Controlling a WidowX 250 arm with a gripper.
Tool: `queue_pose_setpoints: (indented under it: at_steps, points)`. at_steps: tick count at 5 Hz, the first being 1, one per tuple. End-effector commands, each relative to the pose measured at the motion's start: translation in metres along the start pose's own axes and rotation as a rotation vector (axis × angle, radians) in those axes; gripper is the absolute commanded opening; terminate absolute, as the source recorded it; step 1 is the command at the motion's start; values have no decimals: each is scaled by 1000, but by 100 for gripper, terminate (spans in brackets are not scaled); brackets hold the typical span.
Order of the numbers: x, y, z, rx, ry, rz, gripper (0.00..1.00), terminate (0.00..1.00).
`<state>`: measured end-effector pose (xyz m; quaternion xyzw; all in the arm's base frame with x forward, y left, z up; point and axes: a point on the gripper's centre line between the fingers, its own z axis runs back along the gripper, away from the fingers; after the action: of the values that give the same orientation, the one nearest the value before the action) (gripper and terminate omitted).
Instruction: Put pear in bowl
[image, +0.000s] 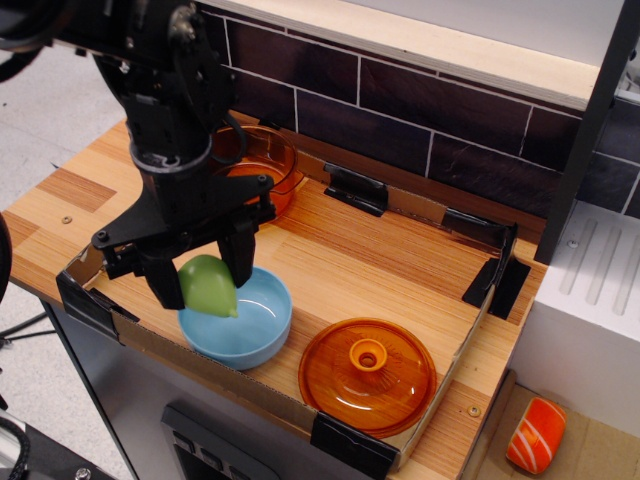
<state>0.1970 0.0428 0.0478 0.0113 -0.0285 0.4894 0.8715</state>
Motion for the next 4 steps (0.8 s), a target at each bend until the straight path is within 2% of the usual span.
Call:
queue_pose_setpoints:
  at_steps: [1, 2, 3, 4]
  points:
    - [2, -6, 15, -22, -5, 2, 100, 0]
    - [6, -7, 35, -49, 10, 16, 100, 0]
    - [16, -5, 62, -104, -25, 30, 100, 0]
    - [27, -3, 88, -87, -29, 24, 100, 0]
